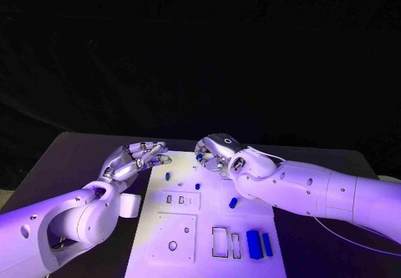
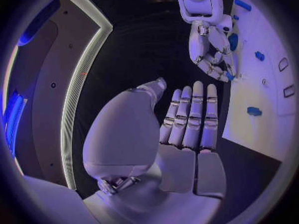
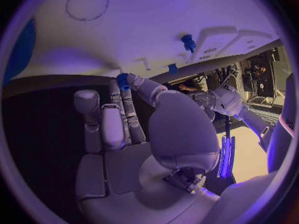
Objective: Assemble the parts on the task board
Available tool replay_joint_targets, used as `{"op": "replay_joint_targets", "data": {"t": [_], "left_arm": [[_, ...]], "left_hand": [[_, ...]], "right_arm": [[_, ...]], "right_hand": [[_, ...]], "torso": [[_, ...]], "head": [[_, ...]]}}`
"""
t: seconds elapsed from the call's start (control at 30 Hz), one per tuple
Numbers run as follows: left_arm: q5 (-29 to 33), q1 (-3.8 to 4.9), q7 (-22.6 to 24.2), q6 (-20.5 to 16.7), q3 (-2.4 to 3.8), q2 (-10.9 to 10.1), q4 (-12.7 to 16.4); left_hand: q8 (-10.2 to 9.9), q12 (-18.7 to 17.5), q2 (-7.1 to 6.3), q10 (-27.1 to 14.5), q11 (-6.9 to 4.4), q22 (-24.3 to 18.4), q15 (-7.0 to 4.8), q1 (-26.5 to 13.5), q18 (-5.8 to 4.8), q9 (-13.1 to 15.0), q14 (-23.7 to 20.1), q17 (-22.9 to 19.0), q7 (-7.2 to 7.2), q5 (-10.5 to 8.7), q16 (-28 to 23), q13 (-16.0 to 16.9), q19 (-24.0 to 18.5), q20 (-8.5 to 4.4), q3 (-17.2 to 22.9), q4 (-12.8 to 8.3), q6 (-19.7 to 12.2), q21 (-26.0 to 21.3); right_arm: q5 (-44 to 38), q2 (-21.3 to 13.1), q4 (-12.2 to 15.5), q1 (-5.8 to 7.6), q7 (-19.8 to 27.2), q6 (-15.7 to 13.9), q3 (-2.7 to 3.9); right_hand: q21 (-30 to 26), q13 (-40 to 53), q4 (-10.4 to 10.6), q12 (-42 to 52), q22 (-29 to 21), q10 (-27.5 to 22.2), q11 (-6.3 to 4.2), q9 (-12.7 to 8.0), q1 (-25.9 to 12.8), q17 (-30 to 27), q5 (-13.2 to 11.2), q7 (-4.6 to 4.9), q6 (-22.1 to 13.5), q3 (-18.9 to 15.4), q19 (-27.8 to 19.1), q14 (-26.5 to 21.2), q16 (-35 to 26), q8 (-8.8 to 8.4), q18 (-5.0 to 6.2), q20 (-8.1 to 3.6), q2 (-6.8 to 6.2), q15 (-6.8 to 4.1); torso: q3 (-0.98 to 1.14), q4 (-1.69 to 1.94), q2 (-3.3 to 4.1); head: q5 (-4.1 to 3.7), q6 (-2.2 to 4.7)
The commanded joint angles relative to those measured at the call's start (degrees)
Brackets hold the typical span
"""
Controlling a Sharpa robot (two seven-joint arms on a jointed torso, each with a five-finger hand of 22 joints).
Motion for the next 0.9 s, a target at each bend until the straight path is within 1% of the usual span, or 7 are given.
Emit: {"op": "replay_joint_targets", "data": {"t": [0.03, 0.3, 0.33, 0.37, 0.4, 0.57, 0.9], "left_arm": [[0.13, 0.10, 0.25, 0.39, 0.05, 0.17, 0.14], [0.17, 0.11, 0.17, 0.45, 0.05, 0.21, 0.06], [0.18, 0.11, 0.16, 0.46, 0.05, 0.20, 0.06], [0.18, 0.11, 0.16, 0.47, 0.05, 0.20, 0.05], [0.18, 0.11, 0.15, 0.47, 0.05, 0.20, 0.04], [0.20, 0.11, 0.11, 0.47, 0.05, 0.16, -0.02], [0.26, 0.11, 0.11, 0.45, 0.05, 0.10, -0.21]], "left_hand": [[-0.32, -0.29, 0.17, -0.26, 0.25, -0.07, 0.03, -0.63, 0.59, -0.07, -0.28, 0.08, 0.90, -0.25, -0.27, 0.08, -0.49, -0.01, 0.07, -0.27, -0.32, -0.30], [-0.36, -0.34, 0.18, -0.30, 0.28, -0.10, 0.05, -0.65, 0.60, -0.07, -0.33, 0.10, 0.92, -0.25, -0.32, 0.08, -0.53, 0.02, 0.08, -0.31, -0.37, -0.34], [-0.36, -0.34, 0.18, -0.30, 0.28, -0.10, 0.05, -0.65, 0.60, -0.07, -0.33, 0.10, 0.92, -0.25, -0.32, 0.08, -0.53, 0.02, 0.08, -0.31, -0.37, -0.34], [-0.36, -0.34, 0.18, -0.30, 0.28, -0.10, 0.05, -0.65, 0.60, -0.07, -0.33, 0.10, 0.92, -0.25, -0.32, 0.08, -0.53, 0.02, 0.08, -0.31, -0.37, -0.34], [-0.36, -0.34, 0.18, -0.30, 0.28, -0.10, 0.05, -0.65, 0.60, -0.07, -0.33, 0.10, 0.92, -0.25, -0.32, 0.08, -0.53, 0.02, 0.08, -0.31, -0.37, -0.34], [-0.41, -0.40, 0.18, -0.36, 0.31, -0.13, 0.08, -0.69, 0.61, -0.07, -0.38, 0.13, 0.96, -0.25, -0.37, 0.09, -0.57, 0.05, 0.08, -0.34, -0.43, -0.37], [-0.41, -0.40, 0.18, -0.36, 0.31, -0.13, 0.08, -0.69, 0.61, -0.07, -0.38, 0.13, 0.96, -0.25, -0.37, 0.09, -0.57, 0.05, 0.08, -0.34, -0.43, -0.37]], "right_arm": [[-0.21, 0.23, -0.34, -0.06, 0.27, 0.81, 0.00], [-0.17, 0.55, -0.82, -0.07, 0.02, 0.72, 0.00], [-0.09, 0.55, -0.81, -0.07, 0.11, 0.72, 0.00], [-0.05, 0.54, -0.78, -0.07, 0.16, 0.74, 0.00], [0.01, 0.51, -0.73, -0.07, 0.24, 0.76, -0.01], [0.15, -0.01, -0.11, -0.07, 0.39, 0.77, -0.01], [0.62, -2.95, 2.72, -0.07, 0.53, -1.09, 0.01]], "right_hand": [[-0.20, -0.12, 0.26, 0.15, -0.25, 1.12, -1.50, 0.04, 0.66, -0.25, 0.06, 0.11, -0.66, 0.31, -0.68, 0.90, 0.21, 0.13, -1.06, 0.05, -0.08, -0.17], [-0.91, -0.65, 0.70, -1.21, -0.98, -1.52, -0.51, 0.34, -0.08, -1.78, -0.21, 0.98, -3.30, 0.93, -1.60, 0.44, -0.26, -1.00, -0.90, 0.53, -1.17, 0.71], [-0.95, -1.14, 0.90, -2.13, -0.86, -3.30, 0.09, 0.32, -0.59, -1.93, -0.15, 1.47, -4.60, 1.13, -1.64, 0.33, -0.27, -1.70, -0.93, 0.82, -1.91, 1.26], [-0.97, -1.17, 0.91, -2.20, -0.87, -3.43, 0.13, 0.32, -0.63, -1.98, -0.13, 1.50, -4.69, 1.14, -1.65, 0.32, -0.28, -1.75, -0.93, 0.84, -1.97, 1.30], [-1.20, -1.51, 1.19, -2.74, -1.06, -4.54, 0.47, 0.33, -1.22, -2.42, 0.76, 1.86, -5.53, 0.97, -1.85, 0.17, -0.43, -2.20, -0.90, 1.11, -2.69, 1.68], [-2.57, -2.22, 1.49, -3.70, -2.60, -7.13, 1.26, 0.51, -1.83, -4.36, 0.94, 2.39, -7.05, -0.07, -2.98, -0.44, -1.19, -2.98, -0.55, 1.79, -4.28, 2.28], [-3.20, -2.44, 1.65, -3.68, -3.26, -7.92, 1.42, 0.68, -1.75, -5.07, 1.05, 2.51, -7.38, -0.56, -3.40, -0.68, -1.46, -3.15, -0.40, 2.01, -4.50, 2.43]], "torso": [[-0.05, 0.01, 0.11], [-0.02, -0.06, 0.10], [-0.02, -0.06, 0.10], [-0.02, -0.06, 0.10], [-0.02, -0.06, 0.10], [0.01, -0.09, 0.05], [0.10, -0.19, 0.02]], "head": [[0.03, -0.02], [0.06, -0.11], [0.06, -0.11], [0.06, -0.11], [0.06, -0.11], [0.19, -0.14], [0.09, 0.22]]}}
